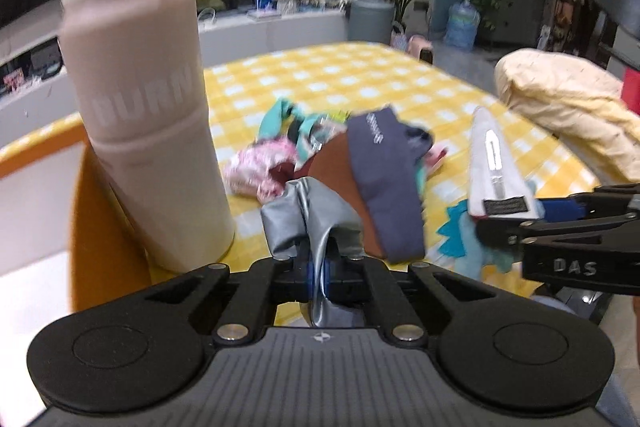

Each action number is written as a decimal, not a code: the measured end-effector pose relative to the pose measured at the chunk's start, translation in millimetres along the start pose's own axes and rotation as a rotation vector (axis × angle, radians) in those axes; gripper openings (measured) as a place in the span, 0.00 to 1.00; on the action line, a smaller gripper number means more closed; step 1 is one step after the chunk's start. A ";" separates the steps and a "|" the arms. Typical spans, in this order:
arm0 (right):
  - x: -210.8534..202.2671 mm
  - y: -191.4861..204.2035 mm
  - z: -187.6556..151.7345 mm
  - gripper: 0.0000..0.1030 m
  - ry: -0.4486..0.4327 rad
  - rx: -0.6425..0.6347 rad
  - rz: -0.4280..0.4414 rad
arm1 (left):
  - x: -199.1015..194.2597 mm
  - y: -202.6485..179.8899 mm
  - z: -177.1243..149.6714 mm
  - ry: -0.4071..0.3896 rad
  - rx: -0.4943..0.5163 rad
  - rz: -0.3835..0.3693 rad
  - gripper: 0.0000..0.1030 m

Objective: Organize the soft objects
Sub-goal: 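Carry the grey pouch and white plush over the box with both tools, then open both tools to release the pouch and plush into the box, then grasp the brown cloth with the left tool while the right tool grasps the navy headband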

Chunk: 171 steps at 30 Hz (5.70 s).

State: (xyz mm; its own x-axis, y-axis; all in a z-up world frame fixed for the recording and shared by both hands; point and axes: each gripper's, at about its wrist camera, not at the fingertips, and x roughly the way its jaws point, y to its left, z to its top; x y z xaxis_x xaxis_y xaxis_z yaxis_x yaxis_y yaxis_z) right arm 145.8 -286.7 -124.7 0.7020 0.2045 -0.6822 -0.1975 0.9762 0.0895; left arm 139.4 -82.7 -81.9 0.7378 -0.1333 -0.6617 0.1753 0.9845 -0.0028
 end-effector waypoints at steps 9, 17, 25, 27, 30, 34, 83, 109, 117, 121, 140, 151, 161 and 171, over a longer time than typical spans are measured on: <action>-49.2 28.1 3.6 0.47 -0.090 -0.060 0.056 | -59.4 4.4 8.8 -0.121 -0.016 0.015 0.05; -83.4 73.1 -0.8 0.47 -0.124 -0.178 0.137 | -92.6 28.4 0.9 -0.160 -0.063 0.066 0.05; -102.1 130.8 1.8 0.47 -0.160 -0.309 0.248 | -115.5 65.3 -10.2 -0.158 -0.123 0.107 0.05; -103.3 146.5 4.9 0.47 -0.161 -0.334 0.279 | -120.1 76.4 -11.1 -0.152 -0.132 0.120 0.05; -100.6 168.7 12.7 0.47 -0.160 -0.372 0.322 | -127.3 98.8 -12.1 -0.138 -0.156 0.157 0.05; -85.6 201.2 30.1 0.47 -0.133 -0.414 0.383 | -130.8 126.8 -13.3 -0.113 -0.200 0.210 0.05; 23.3 307.2 53.5 0.70 0.320 -0.630 0.514 | -94.4 204.5 -26.2 0.143 -0.206 0.347 0.76; -70.4 166.0 35.6 0.69 -0.052 -0.208 0.385 | -134.5 109.1 -23.8 -0.199 -0.229 0.243 0.72; -75.7 97.3 21.4 0.69 -0.083 -0.080 0.265 | -118.9 66.3 -1.6 -0.207 -0.099 0.070 0.72; -61.3 62.5 11.7 0.69 -0.042 -0.012 0.215 | -101.0 35.7 7.7 -0.183 0.032 0.028 0.72; 36.4 -9.6 31.2 0.54 0.031 0.103 0.137 | 14.9 -6.5 26.2 0.081 0.169 -0.033 0.70; 95.0 -13.6 60.9 0.27 0.068 0.133 0.191 | 39.1 -4.4 34.2 0.107 0.177 -0.033 0.70; 54.9 -47.7 43.2 0.05 0.009 0.172 0.098 | 65.7 -14.0 39.7 0.123 0.203 -0.062 0.75; 51.4 -73.6 14.0 0.13 0.074 0.244 0.046 | 95.3 -33.8 24.1 0.161 0.228 -0.065 0.84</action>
State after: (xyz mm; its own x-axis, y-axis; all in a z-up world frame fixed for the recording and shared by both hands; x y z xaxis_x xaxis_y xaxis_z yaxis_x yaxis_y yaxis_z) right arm 206.0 -347.0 -156.3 0.6427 0.2517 -0.7236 -0.0509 0.9564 0.2875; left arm 219.4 -131.4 -126.9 0.6101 -0.1573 -0.7766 0.3744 0.9210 0.1076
